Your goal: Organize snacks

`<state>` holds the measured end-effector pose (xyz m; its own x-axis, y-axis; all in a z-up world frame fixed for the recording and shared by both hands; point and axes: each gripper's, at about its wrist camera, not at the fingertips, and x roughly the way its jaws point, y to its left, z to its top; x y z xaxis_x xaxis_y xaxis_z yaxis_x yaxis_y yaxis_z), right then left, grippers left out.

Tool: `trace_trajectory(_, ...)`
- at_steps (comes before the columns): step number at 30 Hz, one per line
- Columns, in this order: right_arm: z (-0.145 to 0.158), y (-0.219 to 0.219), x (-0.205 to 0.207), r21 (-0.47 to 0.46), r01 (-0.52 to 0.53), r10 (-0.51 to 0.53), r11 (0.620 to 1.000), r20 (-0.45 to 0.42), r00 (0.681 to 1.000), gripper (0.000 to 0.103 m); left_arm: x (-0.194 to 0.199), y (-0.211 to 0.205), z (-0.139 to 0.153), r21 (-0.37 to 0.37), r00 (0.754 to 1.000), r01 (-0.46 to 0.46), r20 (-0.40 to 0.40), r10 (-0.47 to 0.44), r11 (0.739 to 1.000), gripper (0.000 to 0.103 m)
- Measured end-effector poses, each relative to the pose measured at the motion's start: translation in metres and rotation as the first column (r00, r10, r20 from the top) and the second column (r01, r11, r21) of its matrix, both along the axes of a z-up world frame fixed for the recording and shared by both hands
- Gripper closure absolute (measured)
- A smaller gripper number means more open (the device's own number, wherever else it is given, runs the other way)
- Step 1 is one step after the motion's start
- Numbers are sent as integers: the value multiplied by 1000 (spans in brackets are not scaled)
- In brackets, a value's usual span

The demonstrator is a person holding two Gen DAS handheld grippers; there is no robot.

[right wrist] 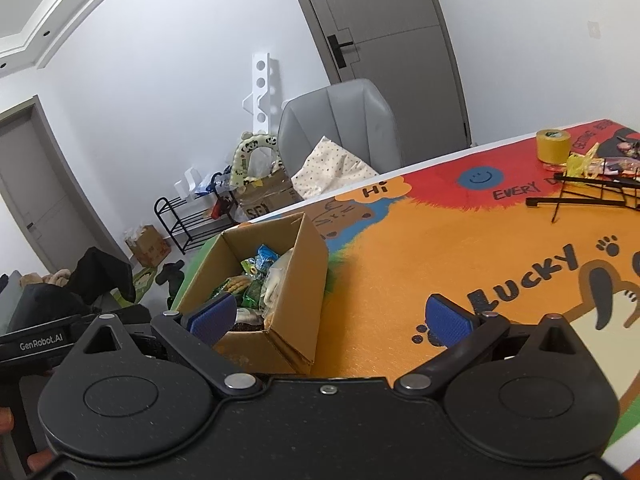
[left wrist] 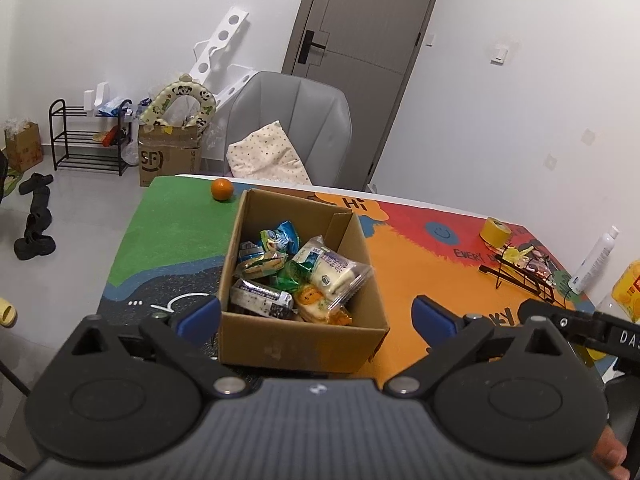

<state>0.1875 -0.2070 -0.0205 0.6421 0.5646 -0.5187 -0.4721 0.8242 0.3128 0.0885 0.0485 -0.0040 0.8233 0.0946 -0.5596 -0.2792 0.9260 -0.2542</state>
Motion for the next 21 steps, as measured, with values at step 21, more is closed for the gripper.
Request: trace_trajectory(21, 29, -27, -59, -18, -8, 10, 1000, 74, 997, 0, -61, -22, 22, 55, 997, 46, 62, -50, 997, 1)
